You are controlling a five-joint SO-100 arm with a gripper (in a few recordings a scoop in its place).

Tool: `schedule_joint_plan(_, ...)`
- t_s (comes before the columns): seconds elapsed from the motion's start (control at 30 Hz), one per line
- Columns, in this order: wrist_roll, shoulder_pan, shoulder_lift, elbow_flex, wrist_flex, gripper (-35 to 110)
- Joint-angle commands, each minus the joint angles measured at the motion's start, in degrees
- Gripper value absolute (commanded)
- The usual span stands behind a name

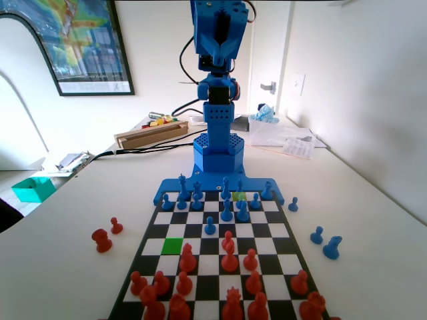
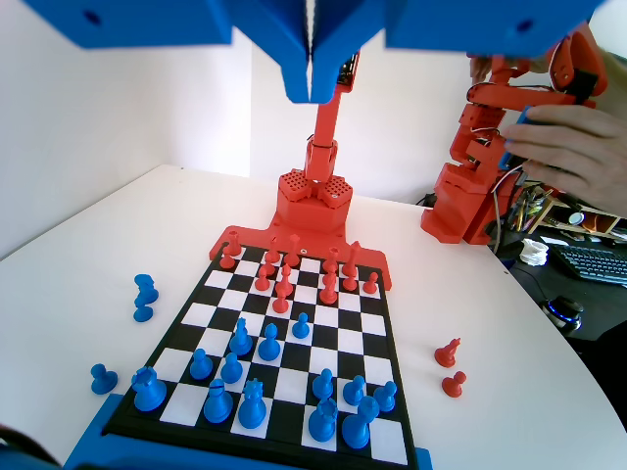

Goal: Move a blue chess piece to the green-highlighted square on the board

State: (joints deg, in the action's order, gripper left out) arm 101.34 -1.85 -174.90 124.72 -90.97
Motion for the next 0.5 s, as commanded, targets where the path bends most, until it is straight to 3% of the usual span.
schedule_joint_plan(0.0, -0.26, -0.26, -0.18, 0.26, 0.97, 3)
schedule_joint_plan(0.47, -0.26, 0.97, -0.18, 0.18, 0.88, 1)
